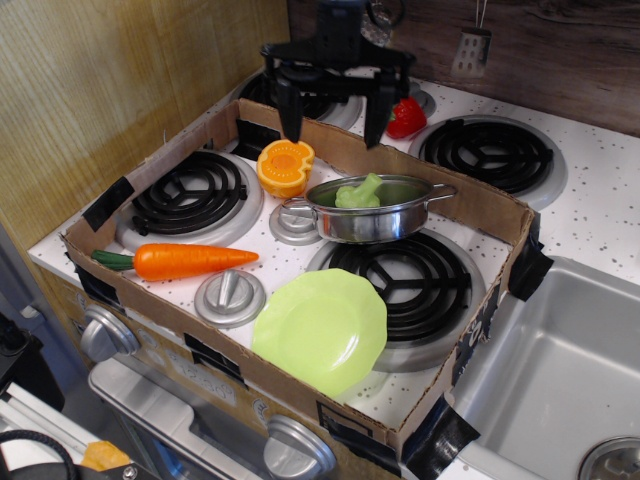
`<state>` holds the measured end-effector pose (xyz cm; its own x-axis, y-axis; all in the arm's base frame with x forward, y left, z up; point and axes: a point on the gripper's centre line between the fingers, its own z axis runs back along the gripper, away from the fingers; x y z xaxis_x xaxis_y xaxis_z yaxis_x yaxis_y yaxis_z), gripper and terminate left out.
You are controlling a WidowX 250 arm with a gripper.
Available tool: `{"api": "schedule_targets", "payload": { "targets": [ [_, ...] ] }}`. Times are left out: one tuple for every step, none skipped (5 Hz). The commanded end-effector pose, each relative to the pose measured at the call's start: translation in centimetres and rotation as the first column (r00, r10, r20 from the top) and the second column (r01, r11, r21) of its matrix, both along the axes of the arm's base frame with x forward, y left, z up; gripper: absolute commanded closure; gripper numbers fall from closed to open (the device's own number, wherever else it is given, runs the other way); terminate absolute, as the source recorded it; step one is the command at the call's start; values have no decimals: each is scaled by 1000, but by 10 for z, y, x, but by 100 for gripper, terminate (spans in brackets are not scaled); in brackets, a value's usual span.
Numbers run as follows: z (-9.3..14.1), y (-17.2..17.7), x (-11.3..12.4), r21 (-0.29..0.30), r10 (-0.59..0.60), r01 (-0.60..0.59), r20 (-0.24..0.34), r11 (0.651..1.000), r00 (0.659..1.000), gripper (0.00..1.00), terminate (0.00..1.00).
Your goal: Take broccoli out of pan
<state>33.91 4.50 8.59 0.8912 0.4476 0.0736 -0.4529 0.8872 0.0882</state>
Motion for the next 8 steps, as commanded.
{"api": "schedule_targets", "payload": {
  "targets": [
    [3,-7,14,77,-1,-10,133,997,991,0,0],
    [-4,-9,17,58,5,-13,145,998,989,0,0],
    [-19,-9,22,8,13,-14,180,1000,984,0,0],
    [-28,-7,27,-11,-1,3,177,1000,984,0,0],
    [-35,-1,27,-10,10,-8,173,1000,985,0,0],
    [-35,7,29,-3,13,-13,158,1000,987,0,0],
    [-38,8,29,-14,28,-26,160,1000,987,0,0],
    [-41,7,29,-23,46,-43,147,999,988,0,0]
  ]
}}
